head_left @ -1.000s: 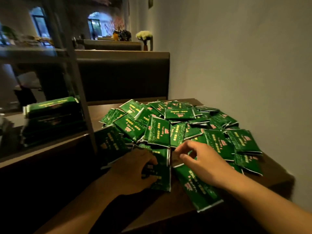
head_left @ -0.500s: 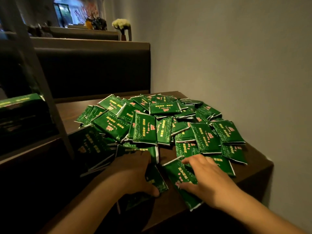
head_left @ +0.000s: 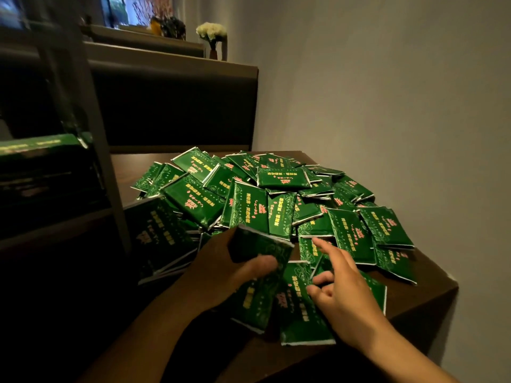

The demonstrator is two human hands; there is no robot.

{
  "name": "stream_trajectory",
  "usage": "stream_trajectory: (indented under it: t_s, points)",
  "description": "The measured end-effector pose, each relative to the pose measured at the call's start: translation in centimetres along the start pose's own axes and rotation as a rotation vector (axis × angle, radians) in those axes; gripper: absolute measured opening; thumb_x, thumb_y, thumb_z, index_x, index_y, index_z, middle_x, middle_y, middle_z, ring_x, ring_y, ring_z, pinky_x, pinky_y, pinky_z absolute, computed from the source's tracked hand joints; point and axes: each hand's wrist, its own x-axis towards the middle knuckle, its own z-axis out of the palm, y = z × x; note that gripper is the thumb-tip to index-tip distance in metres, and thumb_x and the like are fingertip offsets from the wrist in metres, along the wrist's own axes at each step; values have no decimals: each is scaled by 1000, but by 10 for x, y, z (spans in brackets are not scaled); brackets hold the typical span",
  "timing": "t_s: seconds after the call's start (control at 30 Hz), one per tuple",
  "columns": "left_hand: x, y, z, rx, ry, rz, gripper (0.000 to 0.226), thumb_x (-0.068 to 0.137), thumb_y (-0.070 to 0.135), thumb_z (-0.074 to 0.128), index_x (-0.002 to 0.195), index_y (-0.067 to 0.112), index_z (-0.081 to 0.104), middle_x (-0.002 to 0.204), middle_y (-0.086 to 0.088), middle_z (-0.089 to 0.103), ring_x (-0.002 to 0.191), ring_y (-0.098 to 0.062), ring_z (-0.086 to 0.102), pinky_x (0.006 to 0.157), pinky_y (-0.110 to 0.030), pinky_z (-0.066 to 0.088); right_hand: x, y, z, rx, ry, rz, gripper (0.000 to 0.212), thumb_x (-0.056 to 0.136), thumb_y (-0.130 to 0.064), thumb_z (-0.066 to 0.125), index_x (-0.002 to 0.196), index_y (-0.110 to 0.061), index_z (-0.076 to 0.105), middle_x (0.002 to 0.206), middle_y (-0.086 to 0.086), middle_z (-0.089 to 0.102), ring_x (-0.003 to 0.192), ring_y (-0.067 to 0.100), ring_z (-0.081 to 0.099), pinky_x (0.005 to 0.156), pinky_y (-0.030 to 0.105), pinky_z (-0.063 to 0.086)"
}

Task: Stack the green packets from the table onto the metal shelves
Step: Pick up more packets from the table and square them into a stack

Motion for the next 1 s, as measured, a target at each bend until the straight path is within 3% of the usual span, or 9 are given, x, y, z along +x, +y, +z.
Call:
stream_trajectory:
  t_s: [0.07,0.13,0.23,0.4,0.5,0.57,0.73,0.83,1.0]
  points:
    - [0,2,4,-122,105,-19,14,82,29,69,91,25,58,83,3,67,70,2,66,51,-7,46,-1,-2,4,7,28,-11,71,88,-14,68,143,-41,32,122,-16,45,81,-2,56,76,17,50]
    - [1,0,7,-215,179,-51,13,82,27,69,90,23,61,80,2,68,66,1,66,49,-7,45,-2,-2,8,-210,12,-94,65,89,-29,67,143,-38,32,136,-21,39,112,-7,41,101,16,34]
    - [1,-1,9,-328,212,-71,19,78,33,70,89,20,63,79,0,70,66,-1,67,51,-9,47,8,-4,7,-466,-102,-187,73,90,-41,62,150,-35,21,147,-22,31,127,1,24,111,21,25]
    - [2,-2,9,-430,290,-108,43,60,48,69,92,20,64,82,-1,73,71,-10,71,59,-24,54,34,-11,-5,-490,-278,-112,64,90,-41,62,146,-39,29,130,-15,44,116,8,33,104,33,34]
    - [3,-2,7,-473,343,-100,40,62,43,68,93,18,64,81,-4,71,65,-9,70,50,-17,51,42,-18,-5,-464,-255,-136,24,92,-39,59,116,-40,56,106,-16,50,110,11,40,98,34,38]
    - [3,-2,6,-483,350,-85,42,61,41,71,94,16,63,81,-4,70,63,-7,69,48,-15,49,46,-23,-6,-406,-178,-162,6,93,-35,60,94,-40,56,97,-19,48,105,11,44,95,34,40]
    - [3,-3,12,-372,338,-15,42,59,46,79,88,19,64,76,1,71,67,1,66,50,-10,47,42,-50,-26,-46,-57,-226,15,93,-21,62,89,-35,62,94,-15,63,89,2,59,71,19,49]
    - [2,-4,17,-309,310,7,24,79,37,73,96,25,61,86,3,68,72,2,65,55,-10,48,34,-64,-30,16,-15,-297,19,90,-19,65,90,-38,66,91,-21,65,92,-6,58,76,16,52]
    - [0,-5,20,-291,244,80,50,71,51,72,115,36,56,96,11,71,85,0,67,67,-14,53,30,-73,-32,44,189,-374,22,87,-18,69,97,-37,72,93,-30,62,96,-14,53,75,5,44]
